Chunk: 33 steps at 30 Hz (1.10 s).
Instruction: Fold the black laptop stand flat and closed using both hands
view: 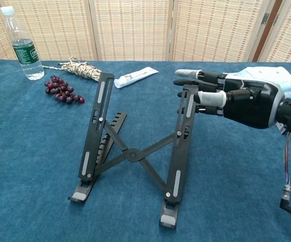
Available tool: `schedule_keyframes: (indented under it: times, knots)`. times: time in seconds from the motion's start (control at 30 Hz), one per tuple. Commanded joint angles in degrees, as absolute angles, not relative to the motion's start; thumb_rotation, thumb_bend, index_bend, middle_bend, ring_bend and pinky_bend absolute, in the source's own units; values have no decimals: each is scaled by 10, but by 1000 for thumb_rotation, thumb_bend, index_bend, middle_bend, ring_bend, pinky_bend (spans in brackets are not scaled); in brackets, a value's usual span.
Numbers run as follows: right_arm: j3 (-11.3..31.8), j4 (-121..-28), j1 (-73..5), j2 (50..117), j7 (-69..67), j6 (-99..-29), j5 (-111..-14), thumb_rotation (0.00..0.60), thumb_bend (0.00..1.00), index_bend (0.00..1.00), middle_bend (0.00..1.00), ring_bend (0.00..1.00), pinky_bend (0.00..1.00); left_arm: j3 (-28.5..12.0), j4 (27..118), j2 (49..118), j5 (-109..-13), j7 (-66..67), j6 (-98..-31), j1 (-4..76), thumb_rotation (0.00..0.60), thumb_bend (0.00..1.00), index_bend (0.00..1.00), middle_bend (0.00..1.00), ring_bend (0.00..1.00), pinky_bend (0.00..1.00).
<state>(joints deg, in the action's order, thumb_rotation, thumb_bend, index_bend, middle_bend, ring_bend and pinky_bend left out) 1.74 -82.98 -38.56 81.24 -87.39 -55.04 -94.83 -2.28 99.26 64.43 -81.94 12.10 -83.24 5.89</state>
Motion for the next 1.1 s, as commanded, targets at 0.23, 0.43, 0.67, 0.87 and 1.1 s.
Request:
schedule_keyframes:
  times: [0.23,0.43,0.67,0.87,1.1]
  knots:
    - [-23,-875,-383,783,-884,-618,-1005,600,99,0,40,0,200,-23,994,645,-820,123,-832,59,600,227,0,38,30,0]
    - [-47,-916,-392,759,-873,-643,-1040,600,98,0,40,0,200,-23,995,646,-821,124,-832,60,600,228,0,37,30,0]
    - [-67,-958,-400,742,-849,-663,-1060,600,98,0,40,0,200,-21,996,646,-822,123,-836,56,600,227,0,38,30,0]
    - [-86,-990,-408,728,-829,-668,-1073,600,97,0,40,0,200,-19,993,647,-824,120,-837,55,600,228,0,38,30,0]
    - [-102,-1014,-413,720,-807,-672,-1078,600,97,0,40,0,199,-18,989,650,-826,116,-836,54,600,228,0,38,30,0]
